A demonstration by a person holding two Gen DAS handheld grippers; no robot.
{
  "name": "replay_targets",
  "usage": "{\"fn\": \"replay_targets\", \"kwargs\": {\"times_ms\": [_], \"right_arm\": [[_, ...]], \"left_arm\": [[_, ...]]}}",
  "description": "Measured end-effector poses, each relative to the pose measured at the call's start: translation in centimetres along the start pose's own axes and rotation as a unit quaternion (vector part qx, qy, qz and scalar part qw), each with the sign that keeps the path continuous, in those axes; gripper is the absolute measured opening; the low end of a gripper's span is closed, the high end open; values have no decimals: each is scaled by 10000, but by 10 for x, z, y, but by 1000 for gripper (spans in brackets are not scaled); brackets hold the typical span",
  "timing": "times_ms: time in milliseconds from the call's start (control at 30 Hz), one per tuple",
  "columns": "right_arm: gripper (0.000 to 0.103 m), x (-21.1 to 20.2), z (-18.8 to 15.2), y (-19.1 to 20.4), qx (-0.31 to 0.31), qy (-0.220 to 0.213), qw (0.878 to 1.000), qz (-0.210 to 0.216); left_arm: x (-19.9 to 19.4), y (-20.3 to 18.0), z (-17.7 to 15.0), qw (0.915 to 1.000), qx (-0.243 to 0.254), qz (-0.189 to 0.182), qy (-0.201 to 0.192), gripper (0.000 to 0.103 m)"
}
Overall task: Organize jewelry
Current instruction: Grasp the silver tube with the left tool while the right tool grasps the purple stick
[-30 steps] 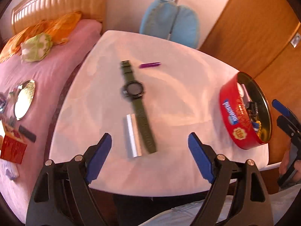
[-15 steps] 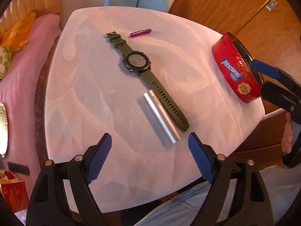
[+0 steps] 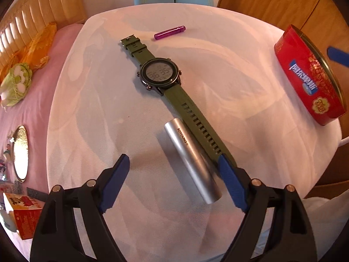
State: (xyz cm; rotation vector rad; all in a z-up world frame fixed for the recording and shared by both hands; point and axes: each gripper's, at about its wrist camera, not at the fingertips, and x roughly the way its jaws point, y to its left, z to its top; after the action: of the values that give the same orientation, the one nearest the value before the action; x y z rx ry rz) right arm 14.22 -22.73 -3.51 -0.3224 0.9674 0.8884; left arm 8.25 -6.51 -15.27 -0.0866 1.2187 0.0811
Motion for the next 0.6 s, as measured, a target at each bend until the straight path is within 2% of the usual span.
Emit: {"fn": "replay_targets", "kwargs": {"times_ms": [100,167,200,233,267,433,500,600], "right_arm": [[95,3,6,-9,-91,-34,9997,225],[95,6,8,-12,-183,-32,9992,356],[95,7,9,-12,-234,-15,9989,407],[95,8,9,-12,-289,8,9986,446],[95,10,8,-13,-341,38,9983,477],[95,25,7,-17,-293,172,9981,515],[95,35,12,-16,-172,196,9987,436],[95,57,27,-7,-57,112,9998,151]], "left_arm": [[-3,-6,-6,9996,-39,204,-205,81],[-5,-8,-7,9994,-120,181,-267,71],[-8,-10,-7,9994,-156,118,-300,49],[-8,-12,-6,9992,-161,244,-280,24],[-8,-15,-4,9984,-131,450,-305,17],[-12,4,-9,9969,-739,-83,-252,17],[-19,16,-10,9951,-912,-196,-328,17],[-35,40,-7,9906,-1107,-581,-557,17]]}}
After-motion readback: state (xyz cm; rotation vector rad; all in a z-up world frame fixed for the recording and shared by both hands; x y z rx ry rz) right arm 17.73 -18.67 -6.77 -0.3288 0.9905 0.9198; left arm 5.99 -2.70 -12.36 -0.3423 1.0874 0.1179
